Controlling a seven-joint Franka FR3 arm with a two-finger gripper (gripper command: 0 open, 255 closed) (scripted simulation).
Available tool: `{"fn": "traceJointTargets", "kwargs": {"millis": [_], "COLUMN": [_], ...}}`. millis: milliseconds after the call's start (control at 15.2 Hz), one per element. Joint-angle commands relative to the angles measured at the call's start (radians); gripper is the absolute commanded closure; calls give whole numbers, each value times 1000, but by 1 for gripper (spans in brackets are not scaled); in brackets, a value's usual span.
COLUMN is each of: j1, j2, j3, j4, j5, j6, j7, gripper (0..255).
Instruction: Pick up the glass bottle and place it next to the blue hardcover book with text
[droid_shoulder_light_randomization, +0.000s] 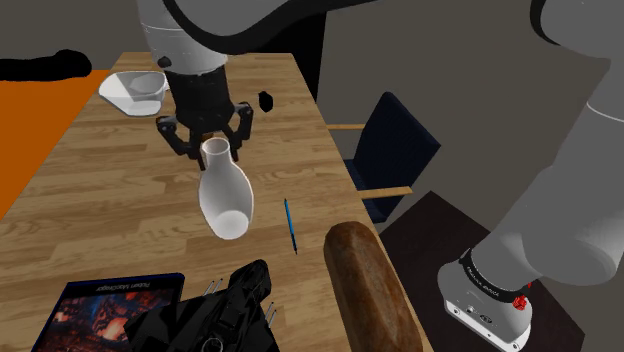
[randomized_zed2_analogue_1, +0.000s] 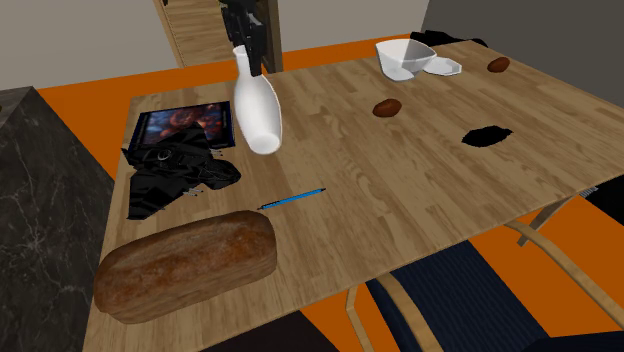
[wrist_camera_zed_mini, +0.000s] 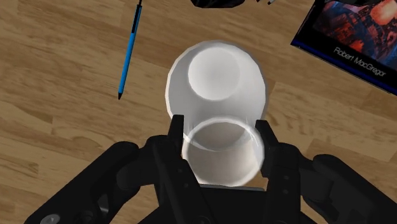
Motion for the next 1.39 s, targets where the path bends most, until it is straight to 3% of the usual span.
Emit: {"fn": "traceJointTargets", "kwargs": {"millis": [0,660,1188,1254,1320], "j1": [0,0,0,0,0], "j2": [4,33,33,33,33], "j3": [-1,-9,-9,-9,-9], "j4": [-23,-129,-129,-129,-129], "j5": [-3,-23,-23,-23,-23], "j6": [28,157,157,157,157], "j7": [2,13,13,13,13], "gripper": [255,255,255,0,0]}}
